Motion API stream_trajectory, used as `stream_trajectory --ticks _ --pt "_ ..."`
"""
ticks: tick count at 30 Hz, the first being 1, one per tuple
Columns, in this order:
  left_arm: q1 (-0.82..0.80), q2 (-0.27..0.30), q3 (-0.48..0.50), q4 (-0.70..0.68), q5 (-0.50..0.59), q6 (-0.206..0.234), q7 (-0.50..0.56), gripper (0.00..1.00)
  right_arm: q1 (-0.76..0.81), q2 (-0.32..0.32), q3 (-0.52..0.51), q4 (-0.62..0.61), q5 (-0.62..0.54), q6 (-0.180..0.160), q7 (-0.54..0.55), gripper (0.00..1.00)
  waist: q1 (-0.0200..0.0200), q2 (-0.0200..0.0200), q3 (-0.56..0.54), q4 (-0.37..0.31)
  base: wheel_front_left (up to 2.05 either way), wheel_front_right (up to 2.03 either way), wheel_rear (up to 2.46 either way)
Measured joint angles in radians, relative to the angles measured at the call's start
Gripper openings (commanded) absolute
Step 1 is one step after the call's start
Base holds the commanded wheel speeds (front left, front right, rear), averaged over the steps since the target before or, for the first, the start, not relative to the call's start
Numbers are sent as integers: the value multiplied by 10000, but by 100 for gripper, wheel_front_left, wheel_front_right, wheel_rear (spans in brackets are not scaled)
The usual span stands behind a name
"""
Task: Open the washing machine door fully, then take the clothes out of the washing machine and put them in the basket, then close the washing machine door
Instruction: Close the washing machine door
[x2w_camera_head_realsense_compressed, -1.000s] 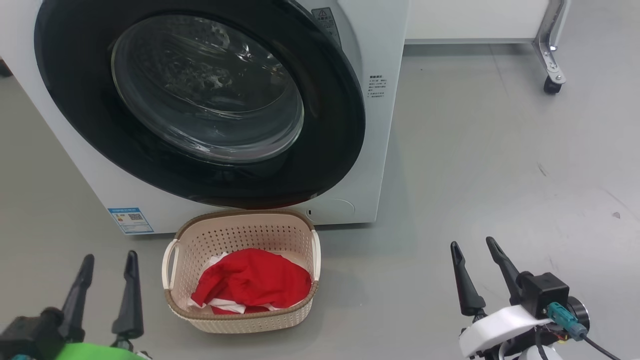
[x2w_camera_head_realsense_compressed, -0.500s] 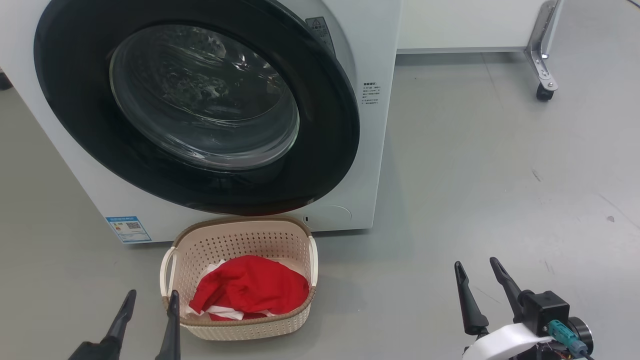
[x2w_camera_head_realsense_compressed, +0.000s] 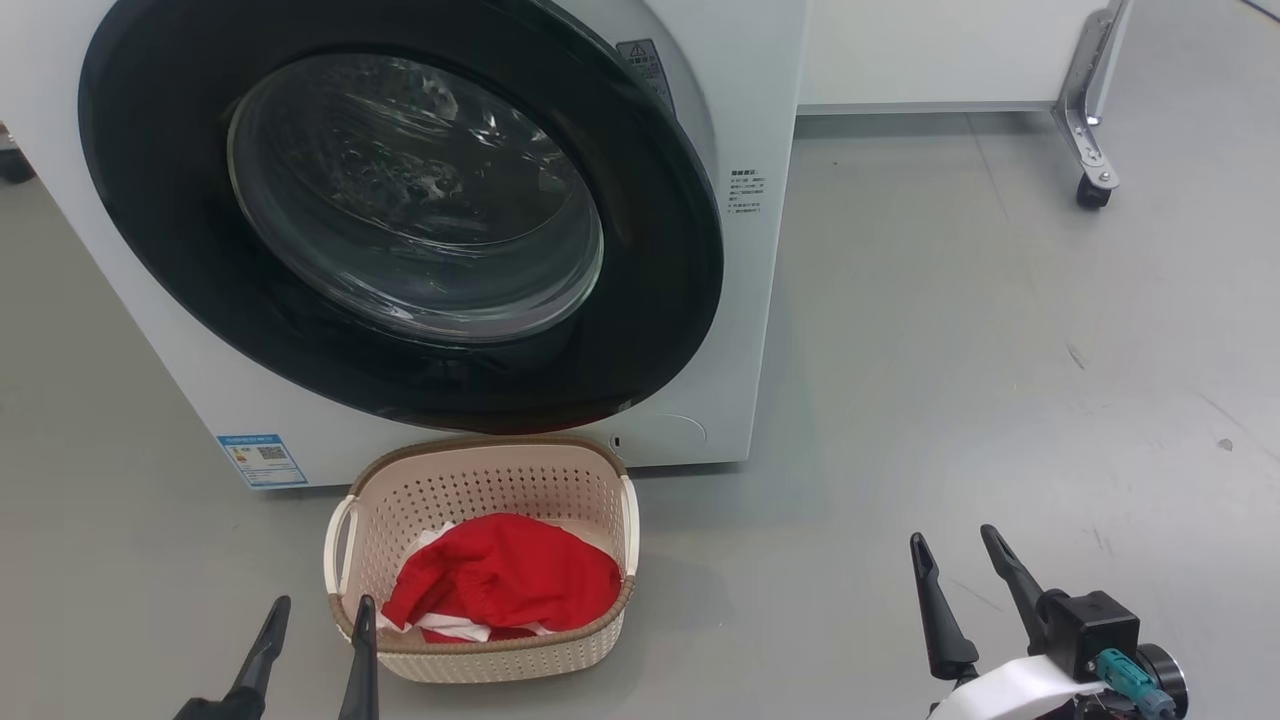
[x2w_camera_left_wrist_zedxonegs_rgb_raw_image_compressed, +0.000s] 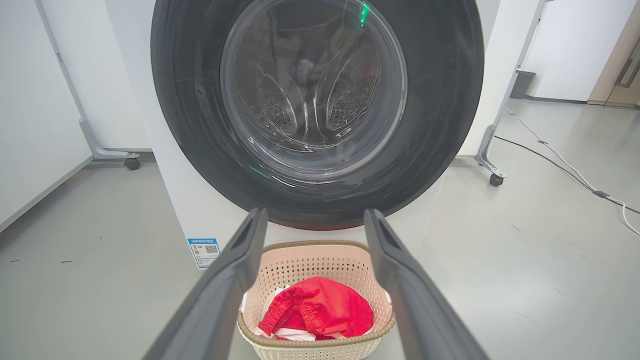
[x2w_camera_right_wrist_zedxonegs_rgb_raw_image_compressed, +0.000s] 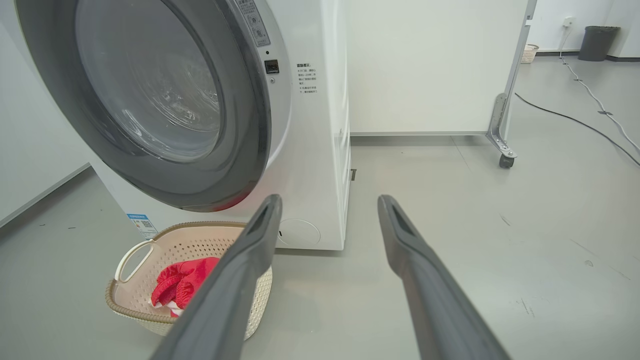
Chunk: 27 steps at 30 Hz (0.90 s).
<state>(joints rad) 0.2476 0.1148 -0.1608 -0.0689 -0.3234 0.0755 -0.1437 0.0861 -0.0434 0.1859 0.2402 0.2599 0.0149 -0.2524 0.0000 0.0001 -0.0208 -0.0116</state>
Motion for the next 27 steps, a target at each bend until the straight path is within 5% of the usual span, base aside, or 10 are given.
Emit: stream_trajectory --ticks 22,23,24,25,27 --pt "-12 -98 -35 228 111 132 -161 100 44 8 48 -33 -2 -2 0 100 1 0 14 60 0 0 0" --pt "-12 -98 -35 228 111 132 -161 100 44 8 48 -35 2 -2 0 88 0 0 16 60 0 0 0" --pt "-12 -98 -35 228 111 132 -161 100 44 8 44 -46 6 -2 0 20 0 0 19 59 0 0 0" --pt "-13 -98 -35 228 113 132 -161 100 44 8 42 -54 10 0 0 0 0 0 22 58 0 0 0" --pt "-14 -96 -36 228 113 134 -161 100 44 8 42 -54 19 2 0 0 0 0 30 55 0 0 0"
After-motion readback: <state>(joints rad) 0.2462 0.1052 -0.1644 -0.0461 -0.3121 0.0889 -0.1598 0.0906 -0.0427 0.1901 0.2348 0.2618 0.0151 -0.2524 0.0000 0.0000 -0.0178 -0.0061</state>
